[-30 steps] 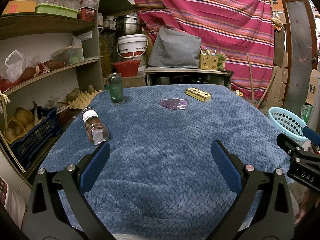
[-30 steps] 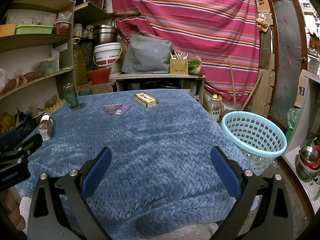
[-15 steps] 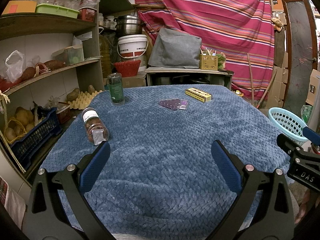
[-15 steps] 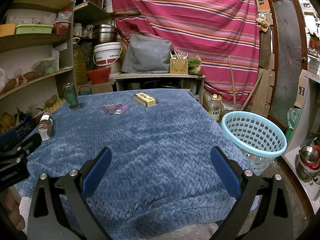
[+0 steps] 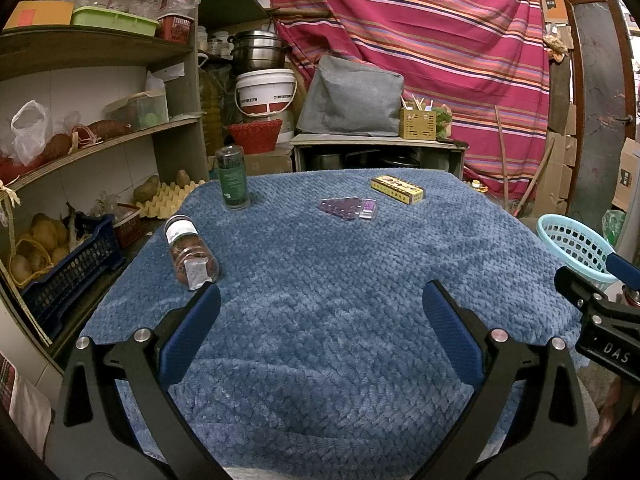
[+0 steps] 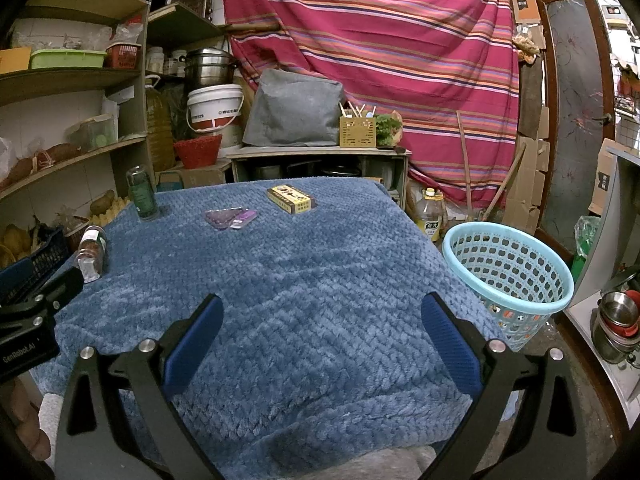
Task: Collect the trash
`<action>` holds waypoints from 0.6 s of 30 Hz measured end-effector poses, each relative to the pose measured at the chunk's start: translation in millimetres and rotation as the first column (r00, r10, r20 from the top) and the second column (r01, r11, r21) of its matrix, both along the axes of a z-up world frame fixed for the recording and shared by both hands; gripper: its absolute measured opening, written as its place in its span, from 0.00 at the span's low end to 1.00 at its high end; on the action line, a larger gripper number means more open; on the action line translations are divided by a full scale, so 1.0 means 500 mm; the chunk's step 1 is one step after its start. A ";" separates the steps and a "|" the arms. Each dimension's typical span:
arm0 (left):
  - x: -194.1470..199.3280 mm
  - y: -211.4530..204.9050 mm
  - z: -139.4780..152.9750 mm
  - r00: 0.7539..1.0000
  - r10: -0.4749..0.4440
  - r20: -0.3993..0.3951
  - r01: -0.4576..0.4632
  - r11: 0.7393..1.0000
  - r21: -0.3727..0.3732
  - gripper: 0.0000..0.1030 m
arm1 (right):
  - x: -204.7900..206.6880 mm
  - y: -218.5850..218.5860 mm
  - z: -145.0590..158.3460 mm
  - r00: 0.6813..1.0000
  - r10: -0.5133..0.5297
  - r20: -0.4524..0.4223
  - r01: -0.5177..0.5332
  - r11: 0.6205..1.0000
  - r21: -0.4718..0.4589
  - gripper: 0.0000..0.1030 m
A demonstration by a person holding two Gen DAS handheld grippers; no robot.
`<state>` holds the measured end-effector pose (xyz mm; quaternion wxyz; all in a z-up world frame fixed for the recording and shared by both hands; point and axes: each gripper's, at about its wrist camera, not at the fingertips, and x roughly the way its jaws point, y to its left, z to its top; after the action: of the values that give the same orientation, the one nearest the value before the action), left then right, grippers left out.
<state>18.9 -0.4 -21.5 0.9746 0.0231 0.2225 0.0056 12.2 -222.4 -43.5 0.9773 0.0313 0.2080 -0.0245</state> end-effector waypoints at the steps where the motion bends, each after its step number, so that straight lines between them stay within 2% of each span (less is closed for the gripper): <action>1: 0.000 0.001 0.000 1.000 0.000 0.000 0.000 1.000 -0.001 0.95 | 0.000 0.000 0.000 1.000 0.000 0.000 0.000 1.000 -0.001 0.94; 18: -0.002 0.001 0.002 1.000 0.003 0.005 -0.003 1.000 0.004 0.95 | 0.000 -0.001 0.000 1.000 0.000 -0.002 0.000 1.000 0.000 0.94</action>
<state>18.0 0.2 -20.6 0.9751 0.0245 0.2203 0.0076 12.2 -222.7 -43.5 0.9771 0.0313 0.2089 -0.0247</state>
